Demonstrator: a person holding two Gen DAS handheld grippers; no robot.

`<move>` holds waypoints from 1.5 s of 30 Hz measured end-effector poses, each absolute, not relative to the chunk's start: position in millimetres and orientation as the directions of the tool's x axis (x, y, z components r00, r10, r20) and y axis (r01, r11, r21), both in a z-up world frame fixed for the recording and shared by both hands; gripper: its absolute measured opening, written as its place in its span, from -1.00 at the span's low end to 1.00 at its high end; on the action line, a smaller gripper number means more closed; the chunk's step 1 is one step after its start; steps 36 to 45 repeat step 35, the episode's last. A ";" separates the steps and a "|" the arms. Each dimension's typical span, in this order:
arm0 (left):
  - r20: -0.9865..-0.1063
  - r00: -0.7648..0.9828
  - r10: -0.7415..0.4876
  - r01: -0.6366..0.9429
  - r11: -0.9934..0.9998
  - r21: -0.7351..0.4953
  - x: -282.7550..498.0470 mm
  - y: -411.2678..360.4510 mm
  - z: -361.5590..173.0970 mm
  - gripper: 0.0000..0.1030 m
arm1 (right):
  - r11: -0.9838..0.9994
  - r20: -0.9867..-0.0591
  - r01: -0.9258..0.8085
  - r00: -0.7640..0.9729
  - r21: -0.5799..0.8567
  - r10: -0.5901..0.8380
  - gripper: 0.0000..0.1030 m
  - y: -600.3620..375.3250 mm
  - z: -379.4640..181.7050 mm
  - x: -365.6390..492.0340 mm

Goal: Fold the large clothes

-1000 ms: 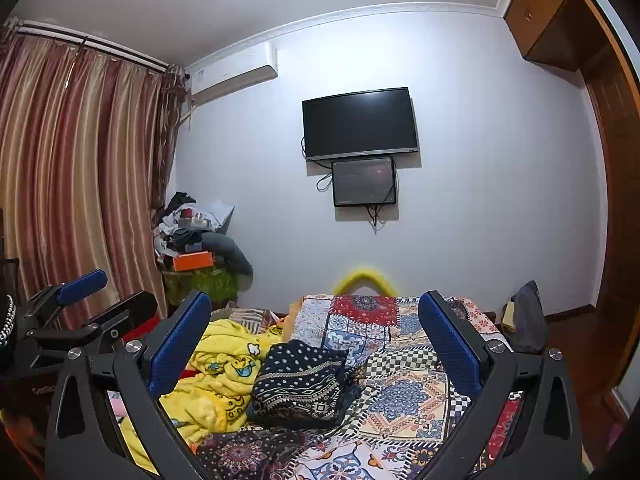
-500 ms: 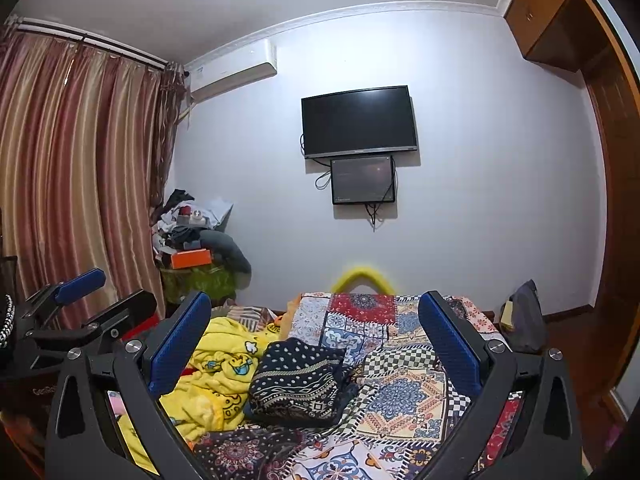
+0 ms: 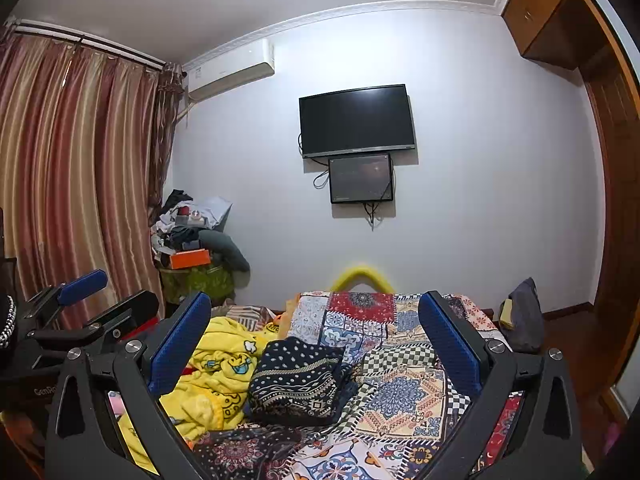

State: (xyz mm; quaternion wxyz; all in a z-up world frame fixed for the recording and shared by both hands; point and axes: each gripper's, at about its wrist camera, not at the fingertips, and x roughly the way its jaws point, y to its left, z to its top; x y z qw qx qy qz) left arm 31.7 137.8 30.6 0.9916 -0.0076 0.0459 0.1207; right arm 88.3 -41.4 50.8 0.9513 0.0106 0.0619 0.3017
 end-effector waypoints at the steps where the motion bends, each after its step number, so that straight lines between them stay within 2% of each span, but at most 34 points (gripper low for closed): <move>1: -0.092 0.967 0.237 -0.238 0.971 -0.005 31.6 137.1 30.5 0.99 | 0.818 -0.110 -0.572 0.811 0.057 0.574 1.00 -41.2 50.2 88.4; 45: -0.141 0.967 0.211 -0.218 0.975 -0.035 41.4 139.9 26.9 0.99 | 0.840 -0.118 -0.536 0.831 0.084 0.543 1.00 -45.9 50.7 92.8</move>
